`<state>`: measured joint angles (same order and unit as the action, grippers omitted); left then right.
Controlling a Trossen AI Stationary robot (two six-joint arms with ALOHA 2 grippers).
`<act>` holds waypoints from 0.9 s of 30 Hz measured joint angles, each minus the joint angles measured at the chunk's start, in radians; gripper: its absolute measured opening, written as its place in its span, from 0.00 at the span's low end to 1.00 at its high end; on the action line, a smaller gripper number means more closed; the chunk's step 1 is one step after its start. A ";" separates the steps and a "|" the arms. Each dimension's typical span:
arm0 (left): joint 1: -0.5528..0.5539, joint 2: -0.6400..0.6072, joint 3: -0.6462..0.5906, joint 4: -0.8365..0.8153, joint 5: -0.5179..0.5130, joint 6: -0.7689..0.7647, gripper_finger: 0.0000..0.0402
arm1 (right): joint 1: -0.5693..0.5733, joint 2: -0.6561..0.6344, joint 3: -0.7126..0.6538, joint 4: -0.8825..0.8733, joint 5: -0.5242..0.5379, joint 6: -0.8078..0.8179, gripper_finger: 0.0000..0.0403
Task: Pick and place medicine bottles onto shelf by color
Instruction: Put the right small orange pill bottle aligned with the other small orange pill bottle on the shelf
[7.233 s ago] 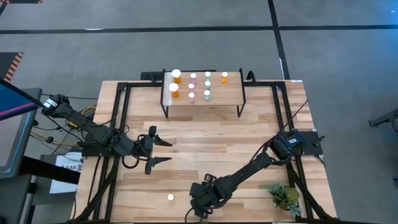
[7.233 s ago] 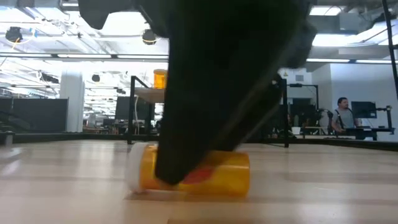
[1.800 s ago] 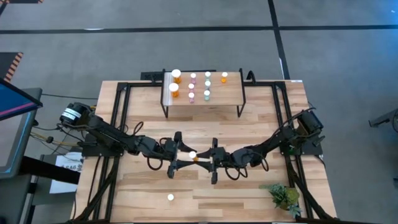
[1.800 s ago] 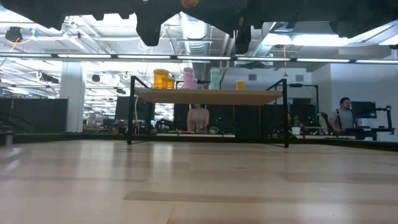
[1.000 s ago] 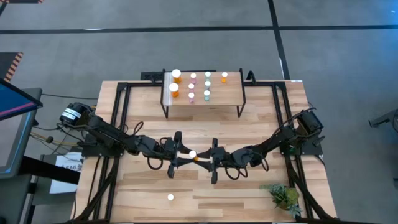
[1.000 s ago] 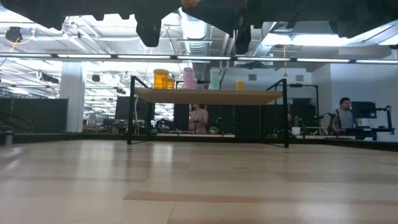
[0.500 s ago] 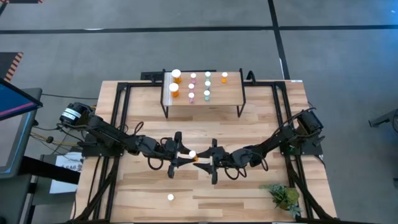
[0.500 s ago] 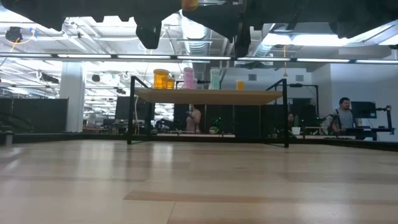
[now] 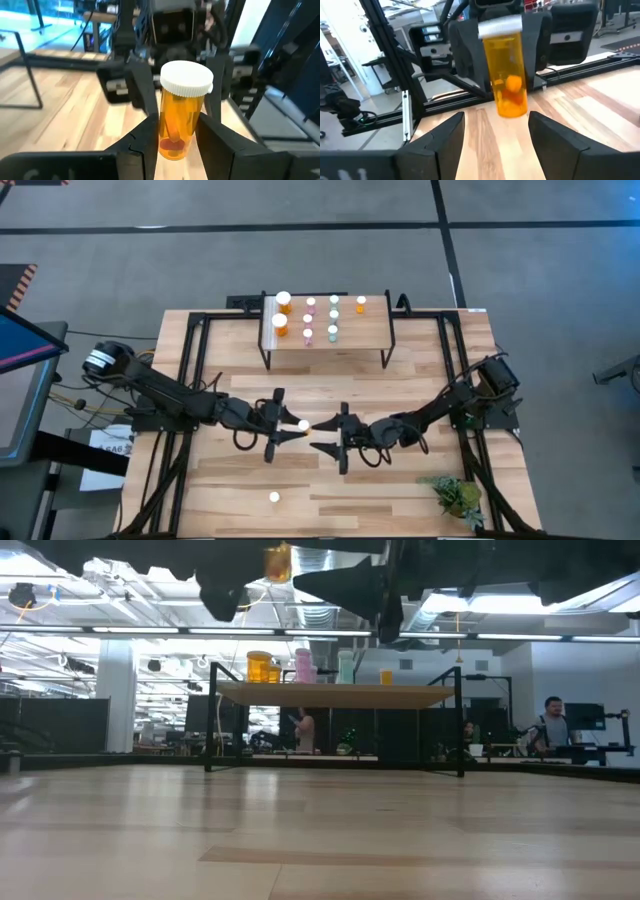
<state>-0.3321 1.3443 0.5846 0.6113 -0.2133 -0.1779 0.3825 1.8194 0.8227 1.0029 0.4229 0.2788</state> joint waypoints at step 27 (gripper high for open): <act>0.000 -0.051 0.000 -0.151 -0.026 -0.021 0.27 | -0.111 0.000 0.145 -0.111 -0.087 -0.103 0.69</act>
<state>-0.3321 1.2930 0.5846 0.4601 -0.2394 -0.1989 0.2718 1.8191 0.9676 0.8924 0.3355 0.1753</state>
